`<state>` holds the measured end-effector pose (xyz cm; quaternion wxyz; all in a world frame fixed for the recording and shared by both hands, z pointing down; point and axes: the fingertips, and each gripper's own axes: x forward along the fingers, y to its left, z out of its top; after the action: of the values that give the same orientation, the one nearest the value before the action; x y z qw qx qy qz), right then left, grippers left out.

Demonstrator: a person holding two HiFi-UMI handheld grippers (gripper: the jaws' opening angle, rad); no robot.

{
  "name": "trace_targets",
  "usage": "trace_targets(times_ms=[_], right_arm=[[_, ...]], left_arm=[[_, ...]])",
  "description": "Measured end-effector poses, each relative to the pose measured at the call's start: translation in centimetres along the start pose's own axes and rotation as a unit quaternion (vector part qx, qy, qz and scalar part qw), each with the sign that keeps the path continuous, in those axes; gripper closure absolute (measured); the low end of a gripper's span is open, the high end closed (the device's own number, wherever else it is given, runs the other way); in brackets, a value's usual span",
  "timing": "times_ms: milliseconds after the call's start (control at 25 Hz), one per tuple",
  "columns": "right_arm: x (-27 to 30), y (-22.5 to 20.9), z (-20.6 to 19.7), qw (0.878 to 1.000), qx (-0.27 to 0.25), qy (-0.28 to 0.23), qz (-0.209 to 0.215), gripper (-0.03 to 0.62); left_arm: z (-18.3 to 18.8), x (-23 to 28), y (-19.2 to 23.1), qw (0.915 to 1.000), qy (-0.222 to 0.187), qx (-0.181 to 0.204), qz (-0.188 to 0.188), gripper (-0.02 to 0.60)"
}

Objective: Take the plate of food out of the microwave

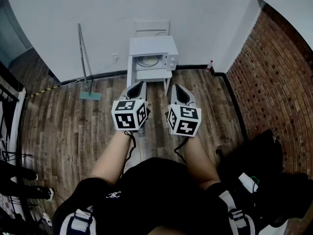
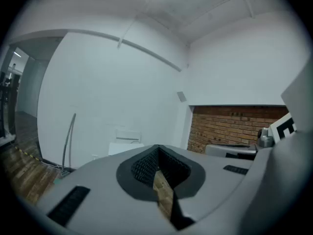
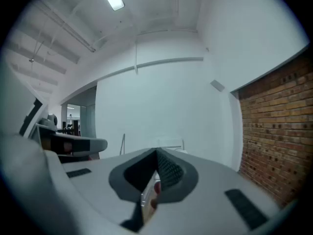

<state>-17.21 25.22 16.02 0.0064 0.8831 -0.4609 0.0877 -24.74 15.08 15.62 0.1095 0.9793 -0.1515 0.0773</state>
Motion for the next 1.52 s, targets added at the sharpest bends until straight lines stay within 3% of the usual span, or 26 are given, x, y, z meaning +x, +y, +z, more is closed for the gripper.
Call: trace_targets(times_ms=[640,1320,1520], right_arm=[[1.0,0.5,-0.1,1.0,-0.023,0.003,0.008,0.588],[2.0,-3.7,0.6,0.998,-0.049,-0.036,0.019,0.588],[2.9,-4.7,0.8,0.998,-0.047,-0.042,0.025,0.588]], left_arm=[[0.6,0.9,0.0,0.9992,-0.007,0.039,0.0,0.586],[1.0,4.6,-3.2,0.9971,-0.062,0.044,0.004,0.586],[0.8,5.4,-4.2,0.9957,-0.061,0.069,0.011,0.586]])
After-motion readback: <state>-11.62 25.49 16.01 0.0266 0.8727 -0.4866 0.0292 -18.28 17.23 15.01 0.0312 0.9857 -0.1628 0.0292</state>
